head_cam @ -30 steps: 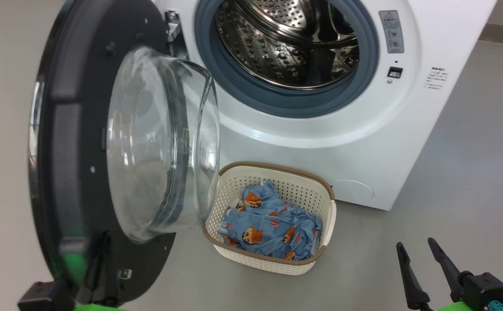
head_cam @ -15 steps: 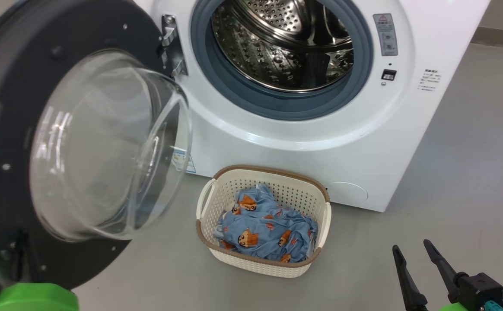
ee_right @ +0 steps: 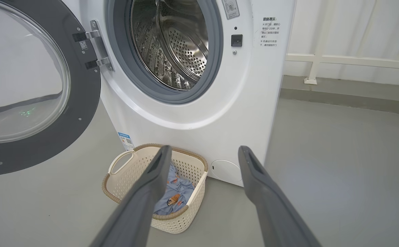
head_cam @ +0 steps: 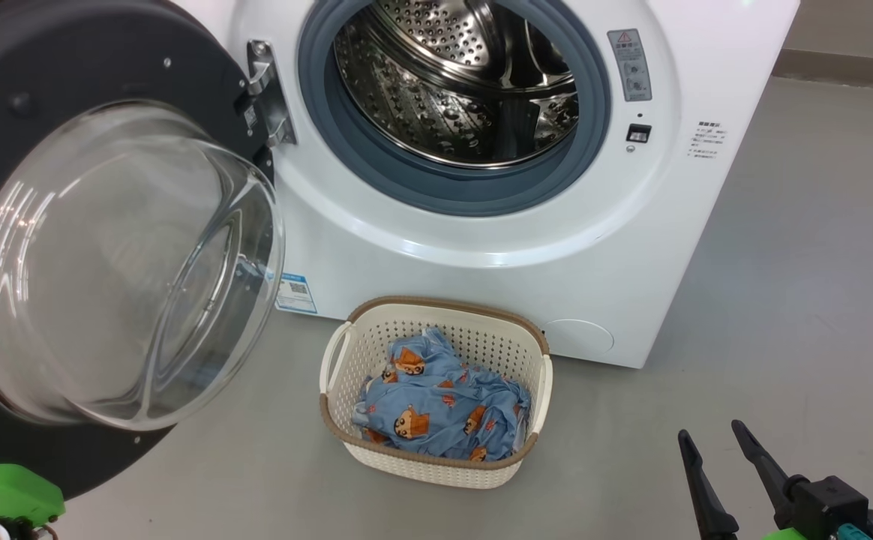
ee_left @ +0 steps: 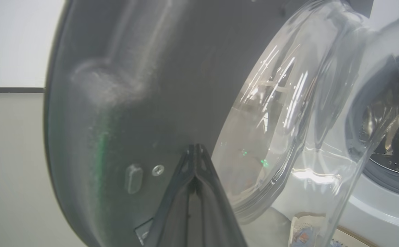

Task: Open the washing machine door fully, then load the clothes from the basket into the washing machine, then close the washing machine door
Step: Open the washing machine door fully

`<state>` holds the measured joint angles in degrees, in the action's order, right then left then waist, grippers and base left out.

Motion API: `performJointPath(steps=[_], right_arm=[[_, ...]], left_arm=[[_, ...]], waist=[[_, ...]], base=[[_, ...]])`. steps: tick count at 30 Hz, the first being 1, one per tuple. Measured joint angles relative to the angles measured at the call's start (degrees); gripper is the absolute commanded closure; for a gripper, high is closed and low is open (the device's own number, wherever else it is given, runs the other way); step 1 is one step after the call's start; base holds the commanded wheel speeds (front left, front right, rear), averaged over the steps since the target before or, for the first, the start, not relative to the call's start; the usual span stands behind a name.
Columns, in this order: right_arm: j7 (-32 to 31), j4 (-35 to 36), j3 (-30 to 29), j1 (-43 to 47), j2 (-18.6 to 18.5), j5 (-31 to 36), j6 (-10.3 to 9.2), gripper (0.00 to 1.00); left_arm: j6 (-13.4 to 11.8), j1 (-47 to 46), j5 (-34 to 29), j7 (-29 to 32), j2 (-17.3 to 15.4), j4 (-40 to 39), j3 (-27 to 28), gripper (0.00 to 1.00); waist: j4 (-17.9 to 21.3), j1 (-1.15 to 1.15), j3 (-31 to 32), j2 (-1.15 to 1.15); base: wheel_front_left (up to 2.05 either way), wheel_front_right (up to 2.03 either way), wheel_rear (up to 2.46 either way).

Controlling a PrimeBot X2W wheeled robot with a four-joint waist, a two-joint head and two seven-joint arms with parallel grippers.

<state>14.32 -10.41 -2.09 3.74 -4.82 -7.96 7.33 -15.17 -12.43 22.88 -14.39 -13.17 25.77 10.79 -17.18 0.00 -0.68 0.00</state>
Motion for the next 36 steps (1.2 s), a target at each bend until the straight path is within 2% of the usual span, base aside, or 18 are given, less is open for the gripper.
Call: performJointPath(steps=[8,18,19,21,22,23,24,25,29,36], right_arm=[[-0.01,-0.37,0.09,0.08,0.19,-0.01,0.00,0.00],[-0.01,-0.36,-0.05,1.13,0.62,-0.01,0.00,0.00],[-0.01,-0.37,-0.01,1.13,0.69,-0.01,0.00,0.00],[-0.01,-0.33,0.08,1.12,0.71,-0.02,0.00,0.00],[-0.01,-0.32,0.10,1.12,0.73,-0.02,-0.01,0.00],[-0.01,-0.26,0.12,1.12,0.75,-0.02,0.00,0.00],[-0.01,-0.23,0.18,1.11,0.75,-0.02,0.00,0.00],[-0.01,-0.20,0.29,1.11,0.76,-0.02,0.00,0.00],[-0.01,-0.04,0.66,1.09,0.89,-0.03,0.00,0.00],[-0.01,0.69,1.21,0.91,0.97,-0.03,-0.01,0.00]], left_arm=[[1.58,-0.29,-2.87,0.00,1.10,-0.12,3.02,1.00],[2.33,6.59,-5.61,-0.24,7.12,-12.61,3.28,1.00],[2.40,7.34,-5.98,-0.24,7.46,-14.26,2.72,0.96],[2.66,8.93,-7.13,-0.25,7.92,-17.51,1.24,0.64],[3.02,9.60,-7.56,-0.24,8.16,-18.75,0.45,0.53],[3.43,10.26,-8.00,-0.24,8.34,-20.01,-0.59,0.24],[3.64,10.76,-8.32,-0.24,8.57,-21.13,-1.55,0.03],[3.90,11.27,-8.65,-0.24,8.69,-22.29,-2.56,0.00],[5.97,12.34,-8.78,-0.21,8.86,-25.14,-5.72,0.00],[9.34,13.49,-7.90,-0.24,9.04,-23.74,-8.29,0.00]], waist=[[0.84,0.00,0.94,0.00],[1.09,0.00,1.51,0.00],[1.15,0.00,1.50,0.00],[1.30,0.00,1.44,0.00],[1.40,0.00,1.38,0.00],[1.51,0.00,1.33,0.00],[1.63,0.00,1.28,0.00],[1.78,0.00,1.26,0.00],[2.76,0.00,1.07,0.00],[5.57,0.00,0.74,0.00]], base=[[0.00,0.00,0.00],[0.00,0.00,0.00],[0.00,0.00,0.00],[0.00,0.00,0.00],[0.00,0.00,0.00],[0.00,0.00,0.00],[0.00,0.00,0.00],[0.00,0.00,0.00],[0.00,0.00,0.00],[0.00,0.00,0.00]])
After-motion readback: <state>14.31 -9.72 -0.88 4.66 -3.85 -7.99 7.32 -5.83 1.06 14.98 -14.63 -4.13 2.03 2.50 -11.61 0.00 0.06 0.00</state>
